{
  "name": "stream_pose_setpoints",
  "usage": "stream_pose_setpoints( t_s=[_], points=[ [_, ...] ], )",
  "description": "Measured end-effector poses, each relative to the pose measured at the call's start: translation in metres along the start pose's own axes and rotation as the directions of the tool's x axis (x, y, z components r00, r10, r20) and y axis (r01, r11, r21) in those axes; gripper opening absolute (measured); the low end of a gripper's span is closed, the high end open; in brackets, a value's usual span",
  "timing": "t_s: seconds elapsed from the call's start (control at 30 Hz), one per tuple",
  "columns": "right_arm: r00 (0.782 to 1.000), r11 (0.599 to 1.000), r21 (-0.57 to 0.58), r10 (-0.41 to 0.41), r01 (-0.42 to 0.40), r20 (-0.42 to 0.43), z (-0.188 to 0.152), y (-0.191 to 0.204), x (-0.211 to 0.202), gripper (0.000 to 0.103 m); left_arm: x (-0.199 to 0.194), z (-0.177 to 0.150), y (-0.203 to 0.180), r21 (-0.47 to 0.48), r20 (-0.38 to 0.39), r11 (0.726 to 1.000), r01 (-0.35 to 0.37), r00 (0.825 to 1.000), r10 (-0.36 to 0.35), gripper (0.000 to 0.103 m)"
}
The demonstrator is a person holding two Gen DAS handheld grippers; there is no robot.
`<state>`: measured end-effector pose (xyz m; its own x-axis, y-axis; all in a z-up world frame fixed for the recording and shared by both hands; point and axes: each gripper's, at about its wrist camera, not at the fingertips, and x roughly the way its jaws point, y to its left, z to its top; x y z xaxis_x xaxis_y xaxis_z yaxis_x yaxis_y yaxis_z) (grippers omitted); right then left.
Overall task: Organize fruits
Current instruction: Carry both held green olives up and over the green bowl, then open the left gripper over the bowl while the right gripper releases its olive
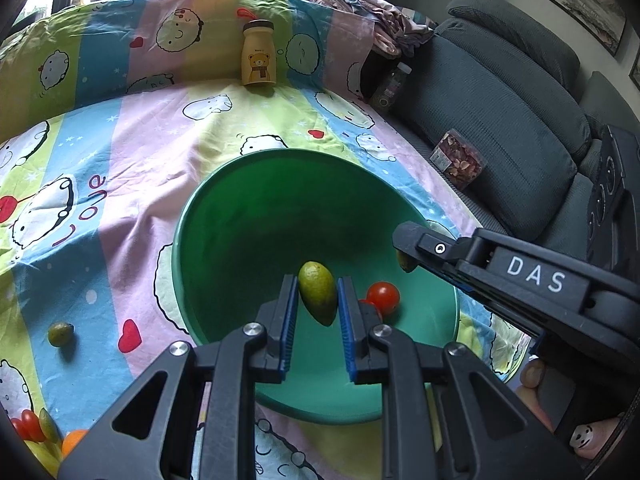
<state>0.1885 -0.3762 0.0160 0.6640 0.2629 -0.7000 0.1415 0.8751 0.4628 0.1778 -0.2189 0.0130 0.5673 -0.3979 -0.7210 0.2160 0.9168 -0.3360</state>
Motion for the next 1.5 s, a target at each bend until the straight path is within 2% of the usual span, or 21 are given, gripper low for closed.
stream_pose_setpoints(
  t_s=[0.63,1.5],
  points=[
    [0.998,0.999,-0.005,-0.034,0.034,-0.046,-0.003,0.0,0.014,0.021,0.011,-0.003,-0.001,-0.002,-0.026,1.0,-0.016,1.0,0.016,0.02],
    [0.997,0.998,-0.007,-0.058,0.057,-0.05,-0.004,-0.003,0.017,0.021,0.012,-0.003,0.0,-0.002,-0.024,1.0,-0.023,0.999,0.023,0.02]
  ],
)
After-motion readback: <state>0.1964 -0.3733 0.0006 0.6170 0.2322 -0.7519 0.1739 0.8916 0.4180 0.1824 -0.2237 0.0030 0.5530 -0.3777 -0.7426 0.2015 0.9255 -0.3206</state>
